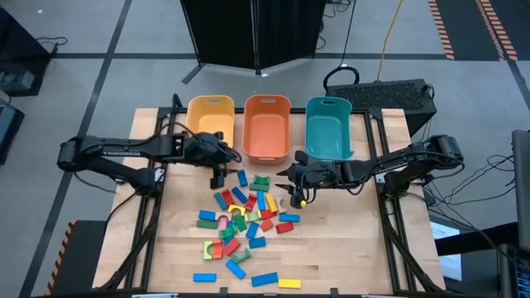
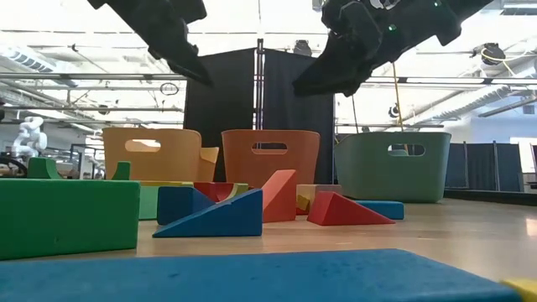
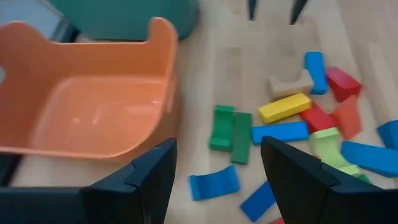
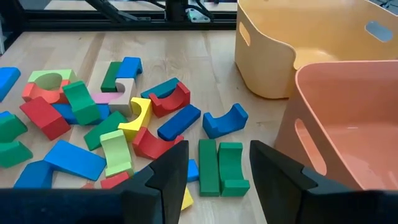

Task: Sort blocks by size
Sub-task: Put the green arch block into the yellow bin

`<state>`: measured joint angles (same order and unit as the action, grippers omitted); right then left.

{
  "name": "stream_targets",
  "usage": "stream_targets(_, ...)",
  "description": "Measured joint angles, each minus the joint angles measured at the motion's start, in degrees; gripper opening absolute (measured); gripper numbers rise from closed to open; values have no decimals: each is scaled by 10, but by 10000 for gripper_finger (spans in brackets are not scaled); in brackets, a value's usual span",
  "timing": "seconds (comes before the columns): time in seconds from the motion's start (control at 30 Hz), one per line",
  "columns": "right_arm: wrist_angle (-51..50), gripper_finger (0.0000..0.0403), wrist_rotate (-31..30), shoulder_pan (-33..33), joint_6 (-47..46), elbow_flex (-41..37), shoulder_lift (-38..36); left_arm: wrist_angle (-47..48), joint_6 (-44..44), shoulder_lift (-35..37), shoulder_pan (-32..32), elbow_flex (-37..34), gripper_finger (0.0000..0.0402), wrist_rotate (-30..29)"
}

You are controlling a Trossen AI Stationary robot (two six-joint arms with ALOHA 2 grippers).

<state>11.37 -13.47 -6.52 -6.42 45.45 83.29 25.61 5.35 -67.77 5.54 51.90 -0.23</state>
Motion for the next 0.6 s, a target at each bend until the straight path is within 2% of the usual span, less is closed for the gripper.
stream_targets(0.2,7,160,0,-7,2,0,-12,-29,-2,-70,-19,0,235,3)
stream_targets(0.6,-75,160,-5,-14,-9,0,-62,-95,21,-199,-19,0,235,5)
